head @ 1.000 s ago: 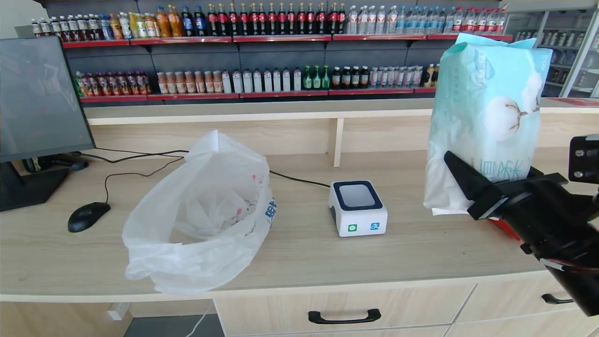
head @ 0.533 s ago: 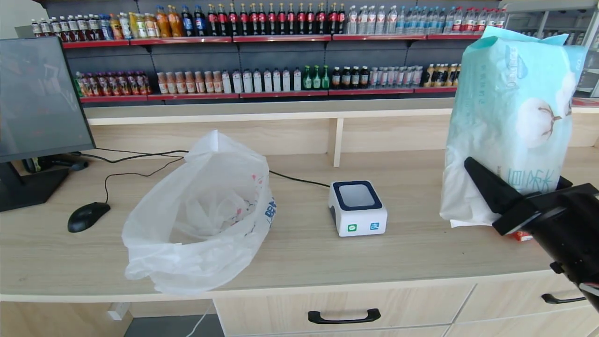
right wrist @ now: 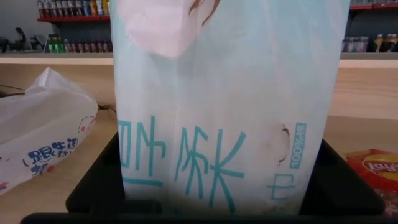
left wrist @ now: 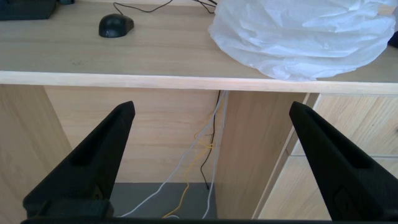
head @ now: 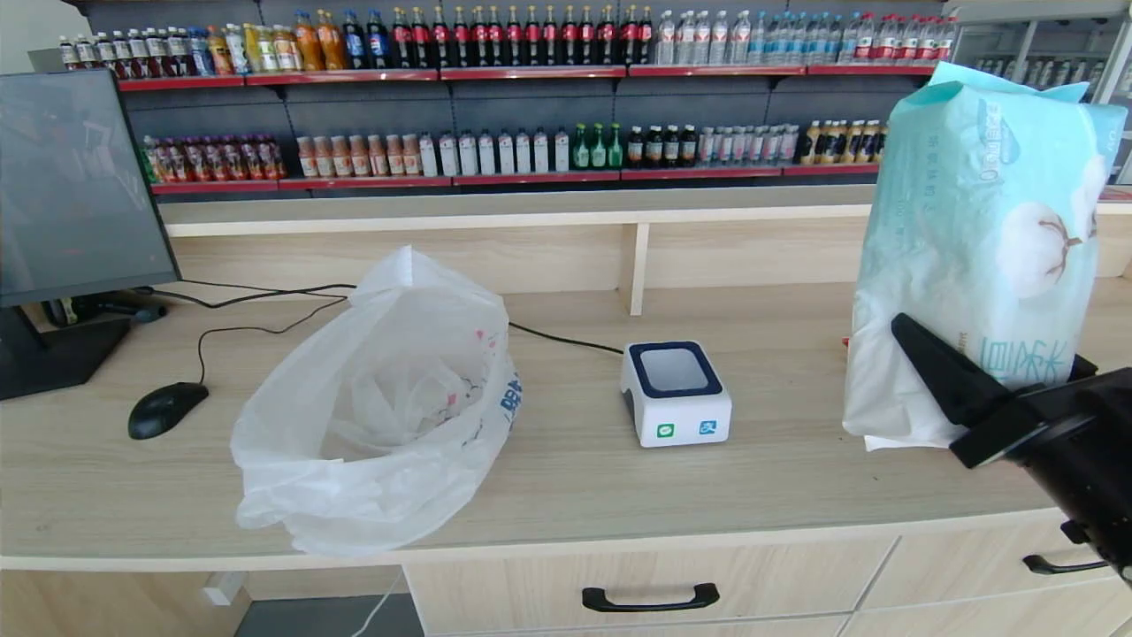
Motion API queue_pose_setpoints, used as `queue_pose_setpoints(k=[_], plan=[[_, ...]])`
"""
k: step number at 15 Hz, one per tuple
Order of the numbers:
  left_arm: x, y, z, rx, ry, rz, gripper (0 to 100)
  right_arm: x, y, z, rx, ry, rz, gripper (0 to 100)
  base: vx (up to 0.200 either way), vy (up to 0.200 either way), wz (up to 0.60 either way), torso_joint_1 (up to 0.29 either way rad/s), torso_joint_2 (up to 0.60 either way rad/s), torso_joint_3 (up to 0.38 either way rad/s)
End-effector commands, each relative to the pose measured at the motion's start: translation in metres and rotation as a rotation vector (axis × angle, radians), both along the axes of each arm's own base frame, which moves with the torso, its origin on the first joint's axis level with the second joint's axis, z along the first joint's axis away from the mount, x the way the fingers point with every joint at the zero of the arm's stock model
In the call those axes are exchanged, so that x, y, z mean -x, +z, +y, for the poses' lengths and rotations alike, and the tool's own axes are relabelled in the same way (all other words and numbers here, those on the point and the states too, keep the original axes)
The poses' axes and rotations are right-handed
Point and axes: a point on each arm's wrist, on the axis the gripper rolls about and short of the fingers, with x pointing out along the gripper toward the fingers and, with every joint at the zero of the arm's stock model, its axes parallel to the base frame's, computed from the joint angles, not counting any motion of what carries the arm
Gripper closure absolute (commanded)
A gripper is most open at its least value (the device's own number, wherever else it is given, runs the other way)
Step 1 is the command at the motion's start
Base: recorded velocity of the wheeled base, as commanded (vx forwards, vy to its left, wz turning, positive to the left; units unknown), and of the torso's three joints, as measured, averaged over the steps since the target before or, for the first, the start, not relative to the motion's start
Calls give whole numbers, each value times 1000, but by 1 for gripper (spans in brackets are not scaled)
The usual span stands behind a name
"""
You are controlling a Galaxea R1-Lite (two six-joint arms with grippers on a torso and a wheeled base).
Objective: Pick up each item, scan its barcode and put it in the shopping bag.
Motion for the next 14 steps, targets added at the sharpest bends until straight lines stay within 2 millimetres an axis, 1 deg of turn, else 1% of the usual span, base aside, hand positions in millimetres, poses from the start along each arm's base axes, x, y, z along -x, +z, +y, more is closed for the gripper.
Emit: queue_pose_setpoints(k=[1,3,5,8,11,14], plan=[[0,0,0,-1,0,-2,0,-8,-2,4,6,-2,15,100,-200,0,0,-2,7,2],[0,0,0,-3,0,-2,0,-13,-1,5,-3,-5,14,100,0,0,0,0,0,0],[0,0,0,-1,0,-1,0,-21,-1,-2,-32,-46,20,100,0,0,0,0,0,0],[0,0,0,16,4,-2,0,-22,-1,-5,-39,-56,22,100,0,200,0,6,7,1],[0,0,0,14,4,-2,0,-24,-5,-2,-36,-43,41,100,0,200,0,6,6,2],[0,0,0,17,3,-2,0,-21,-7,-3,-34,-37,51,100,0,200,0,-1,1,4]])
